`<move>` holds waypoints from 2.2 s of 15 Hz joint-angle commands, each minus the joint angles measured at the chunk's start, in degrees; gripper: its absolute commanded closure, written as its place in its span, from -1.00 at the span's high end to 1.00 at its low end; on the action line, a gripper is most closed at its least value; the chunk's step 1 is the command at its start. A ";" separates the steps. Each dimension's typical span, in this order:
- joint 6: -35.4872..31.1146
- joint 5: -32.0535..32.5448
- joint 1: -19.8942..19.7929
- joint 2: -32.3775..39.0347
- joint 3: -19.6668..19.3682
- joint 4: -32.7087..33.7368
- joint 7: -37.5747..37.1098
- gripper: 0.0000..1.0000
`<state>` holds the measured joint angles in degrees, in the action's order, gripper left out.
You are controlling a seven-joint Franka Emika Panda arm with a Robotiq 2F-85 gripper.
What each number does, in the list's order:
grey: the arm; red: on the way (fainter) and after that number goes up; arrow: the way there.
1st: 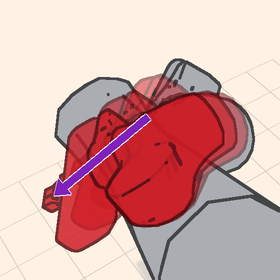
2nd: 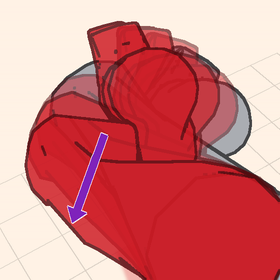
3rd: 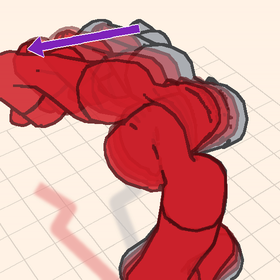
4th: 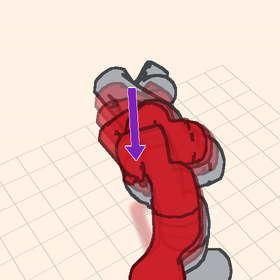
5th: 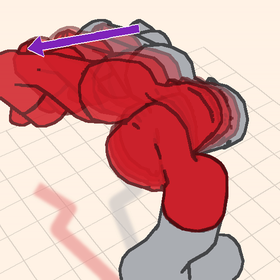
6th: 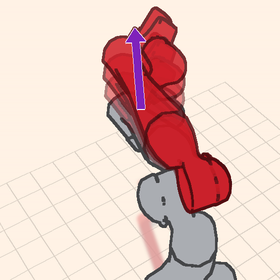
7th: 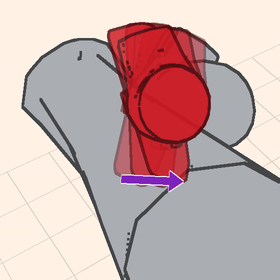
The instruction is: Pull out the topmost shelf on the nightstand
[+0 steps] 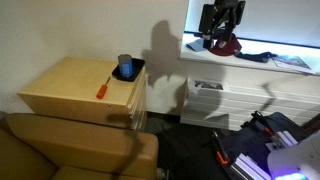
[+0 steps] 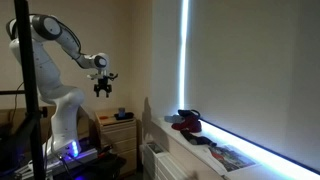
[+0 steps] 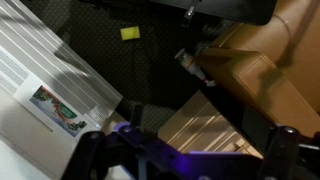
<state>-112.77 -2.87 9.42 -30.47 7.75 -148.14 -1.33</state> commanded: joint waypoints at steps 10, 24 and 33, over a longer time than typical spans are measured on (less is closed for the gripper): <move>-20.25 -1.79 -3.86 25.07 0.70 1.68 -14.83 1.00; -41.01 -6.72 -0.40 52.98 0.55 16.29 -25.55 1.00; -74.04 -33.90 -12.14 70.55 21.66 22.23 -15.53 1.00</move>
<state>-179.17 -34.45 2.86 34.32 22.15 -129.31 -19.88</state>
